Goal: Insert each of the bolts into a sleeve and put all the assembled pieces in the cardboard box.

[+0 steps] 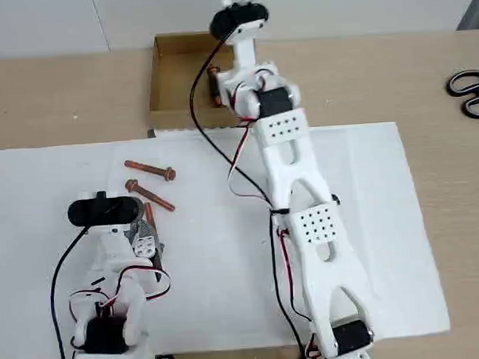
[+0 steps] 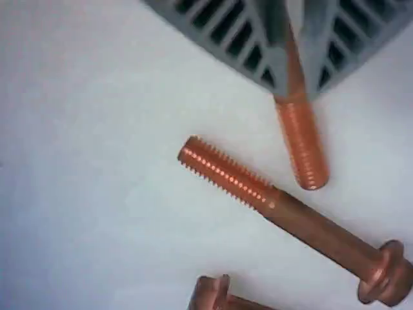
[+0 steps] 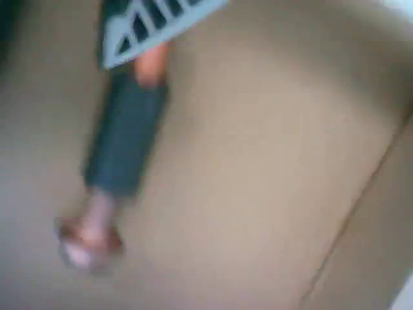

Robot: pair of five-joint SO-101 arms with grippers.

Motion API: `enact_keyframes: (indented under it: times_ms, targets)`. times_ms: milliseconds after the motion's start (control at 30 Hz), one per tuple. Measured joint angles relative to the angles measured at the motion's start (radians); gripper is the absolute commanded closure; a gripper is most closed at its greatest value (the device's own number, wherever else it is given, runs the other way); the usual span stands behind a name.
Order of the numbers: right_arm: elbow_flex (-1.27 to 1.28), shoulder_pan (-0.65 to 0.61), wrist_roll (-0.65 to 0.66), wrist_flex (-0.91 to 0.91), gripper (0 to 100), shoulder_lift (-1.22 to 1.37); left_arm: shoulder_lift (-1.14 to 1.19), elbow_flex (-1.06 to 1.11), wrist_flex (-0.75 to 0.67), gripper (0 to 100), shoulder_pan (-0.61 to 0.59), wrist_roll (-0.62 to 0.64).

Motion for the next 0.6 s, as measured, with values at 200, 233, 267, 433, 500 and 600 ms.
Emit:
enact_keyframes:
  times_ms: [200, 233, 267, 433, 500, 600]
  targets:
    - [-0.005, 0.028, 0.0, 0.381, 84.0, -0.124, 0.0, 0.0, 0.0, 99, 0.0, 0.0]
    - [-0.005, 0.026, 0.0, 0.416, 84.0, -0.129, 0.0, 0.0, 0.0, 99, 0.0, 0.0]
    - [-0.005, 0.026, 0.0, 0.43, 84.1, -0.132, 0.0, 0.0, 0.0, 99, 0.0, 0.0]
    - [0.02, 0.063, 0.002, 0.457, 84.1, -0.189, 0.0, 0.0, 0.0, 99, 0.0, 0.0]
    - [0.086, 0.064, 0.037, 0.457, 84.1, -0.241, 0.0, 0.0, 0.0, 99, 0.0, 0.0]
    - [0.255, 0.058, 0.101, 0.457, 84.1, -0.35, 0.0, 0.0, 0.0, 99, 0.0, 0.0]
